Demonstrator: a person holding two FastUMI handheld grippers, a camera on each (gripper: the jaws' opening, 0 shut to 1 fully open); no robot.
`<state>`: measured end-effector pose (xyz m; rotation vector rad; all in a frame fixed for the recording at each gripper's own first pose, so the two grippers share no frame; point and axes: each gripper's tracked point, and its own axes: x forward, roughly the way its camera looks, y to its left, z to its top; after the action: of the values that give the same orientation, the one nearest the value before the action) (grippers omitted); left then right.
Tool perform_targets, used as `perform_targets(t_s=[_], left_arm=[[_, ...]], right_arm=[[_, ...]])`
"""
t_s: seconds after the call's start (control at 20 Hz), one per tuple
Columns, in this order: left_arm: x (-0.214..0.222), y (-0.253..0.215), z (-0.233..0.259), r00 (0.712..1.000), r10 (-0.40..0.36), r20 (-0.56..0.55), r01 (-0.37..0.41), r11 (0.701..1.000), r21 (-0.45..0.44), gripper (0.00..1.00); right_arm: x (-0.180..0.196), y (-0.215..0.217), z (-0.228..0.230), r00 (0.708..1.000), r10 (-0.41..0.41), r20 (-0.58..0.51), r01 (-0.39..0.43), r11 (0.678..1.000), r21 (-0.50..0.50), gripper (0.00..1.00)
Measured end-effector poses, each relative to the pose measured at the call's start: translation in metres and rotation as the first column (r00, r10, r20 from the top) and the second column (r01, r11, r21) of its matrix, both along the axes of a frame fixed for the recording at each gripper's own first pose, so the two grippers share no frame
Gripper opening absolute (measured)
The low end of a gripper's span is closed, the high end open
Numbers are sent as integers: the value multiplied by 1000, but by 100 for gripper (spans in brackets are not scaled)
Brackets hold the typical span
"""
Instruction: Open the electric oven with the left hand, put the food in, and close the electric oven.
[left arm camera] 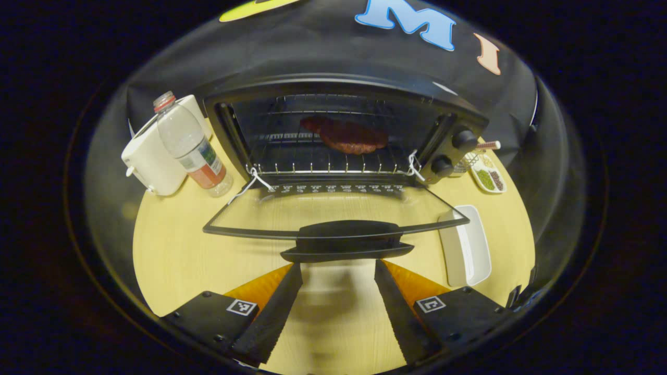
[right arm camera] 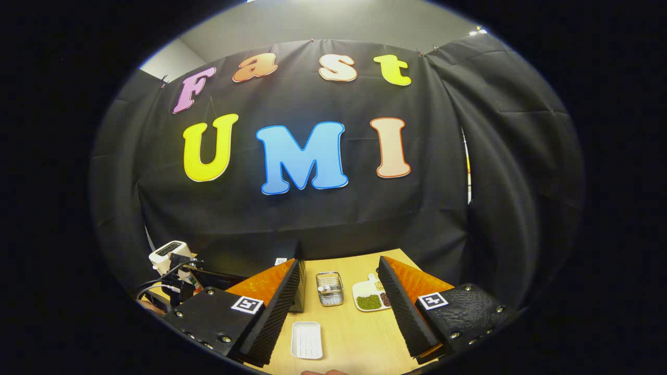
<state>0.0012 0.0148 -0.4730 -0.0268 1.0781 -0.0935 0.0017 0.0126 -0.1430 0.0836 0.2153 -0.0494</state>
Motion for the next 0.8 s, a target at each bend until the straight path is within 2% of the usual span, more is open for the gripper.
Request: perform_targets(t_s=[0.05, 0.2, 0.25, 0.35, 0.4, 0.45, 0.55, 0.6, 0.65, 0.8], left_arm=[[1, 0, 4, 1000, -1, 10, 1, 1000, -4, 92], [5, -1, 14, 999, 3, 32, -2, 1000, -11, 99], [6, -1, 15, 999, 3, 37, -3, 1000, -13, 92], [8, -1, 20, 999, 4, 49, -3, 1000, -15, 95], [10, -1, 23, 998, 5, 56, -4, 1000, -17, 92], [13, -1, 26, 998, 7, 64, -6, 1000, -18, 95], [17, -2, 33, 997, 9, 82, -7, 1000, -19, 95], [19, -3, 35, 996, 10, 89, -8, 1000, -21, 92], [20, -4, 38, 996, 12, 93, -10, 1000, -23, 95], [23, -3, 46, 993, 23, 117, -21, 1000, -19, 95]], right_arm=[[1, 5, 1, 1000, 9, 1, -9, 1000, 2, 93], [8, 9, 6, 1000, 30, 8, -30, 1000, 4, 93], [8, 9, 7, 999, 32, 9, -32, 999, 0, 93], [7, 9, 7, 999, 32, 7, -32, 1000, -1, 93], [7, 8, 6, 1000, 29, 6, -29, 1000, 1, 93], [7, 6, 5, 1000, 26, 4, -26, 1000, 3, 93], [6, 2, 0, 1000, 21, -7, -21, 1000, 2, 93], [6, 0, -2, 1000, 18, -14, -18, 1000, 4, 93], [5, -1, -4, 1000, 16, -19, -16, 1000, 6, 93], [4, -7, -8, 999, 9, -32, -9, 1000, 11, 93]])
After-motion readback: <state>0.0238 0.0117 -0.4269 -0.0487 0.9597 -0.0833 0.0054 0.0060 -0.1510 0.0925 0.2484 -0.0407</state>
